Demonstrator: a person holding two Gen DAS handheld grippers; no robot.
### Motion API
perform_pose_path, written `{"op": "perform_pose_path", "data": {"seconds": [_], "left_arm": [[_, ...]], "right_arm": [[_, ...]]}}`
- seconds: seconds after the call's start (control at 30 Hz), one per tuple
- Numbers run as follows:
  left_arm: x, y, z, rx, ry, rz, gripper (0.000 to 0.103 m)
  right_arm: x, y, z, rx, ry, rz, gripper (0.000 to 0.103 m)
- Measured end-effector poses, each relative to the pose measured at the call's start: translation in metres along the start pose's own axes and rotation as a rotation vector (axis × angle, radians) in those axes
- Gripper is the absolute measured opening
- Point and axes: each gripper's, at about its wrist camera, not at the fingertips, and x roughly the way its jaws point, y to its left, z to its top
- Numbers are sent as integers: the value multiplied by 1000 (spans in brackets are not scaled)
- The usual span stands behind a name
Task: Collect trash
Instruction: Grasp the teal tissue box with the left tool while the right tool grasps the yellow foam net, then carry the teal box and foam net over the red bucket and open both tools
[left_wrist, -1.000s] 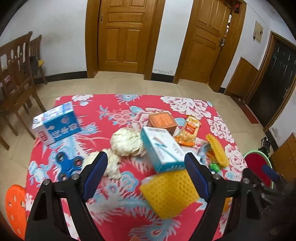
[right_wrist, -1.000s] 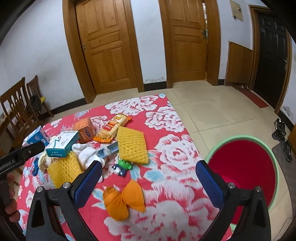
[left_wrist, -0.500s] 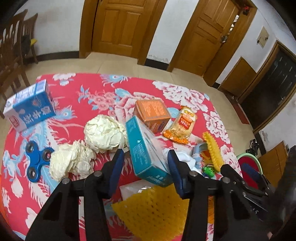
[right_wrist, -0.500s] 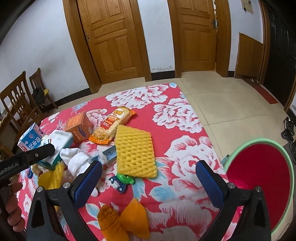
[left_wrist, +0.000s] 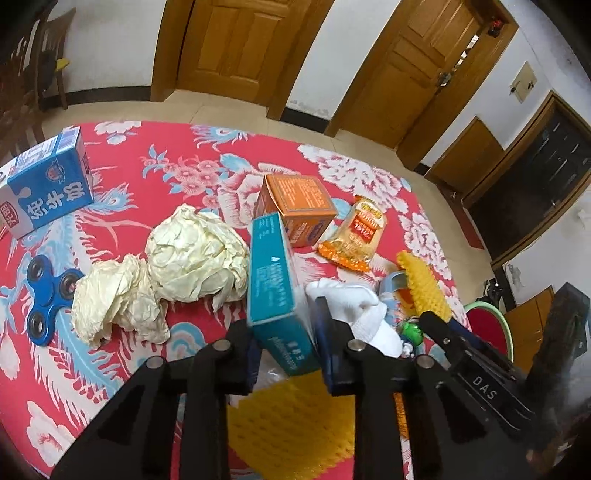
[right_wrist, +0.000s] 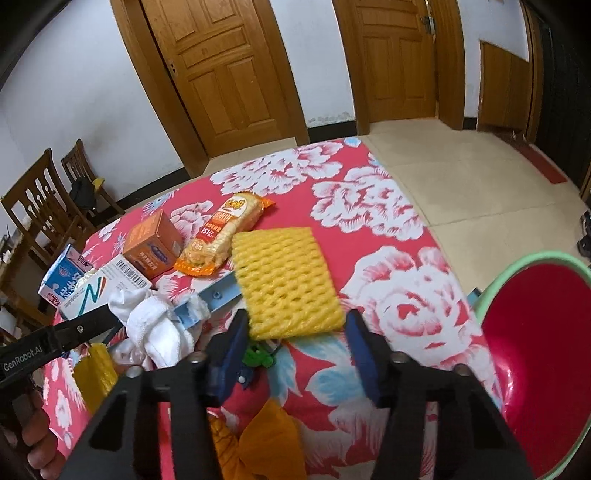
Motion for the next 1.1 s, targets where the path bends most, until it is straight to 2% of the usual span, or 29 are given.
{"op": "perform_pose_path", "data": {"seconds": [0.03,0.13,0.27,0.67,1.1], "left_arm": [[-1,0,0,2,-7,-2,18],[-8,0,0,9,-33,-11,18],[-23,-4,-4,28,-59,-22,18],[-67,-23,-23,80,-106,-90,18],[-93,-77,-46,222,-106,-182,18]], "right_arm": [[0,0,-1,-1,-1,5,49],[-2,2,-1,-1,-9,20,33],[-14,4,-3,0,-38,19,21],[-78,4,-20,30,-147,32,13],[-152,-25,-46,100,-247,-69,13]]}}
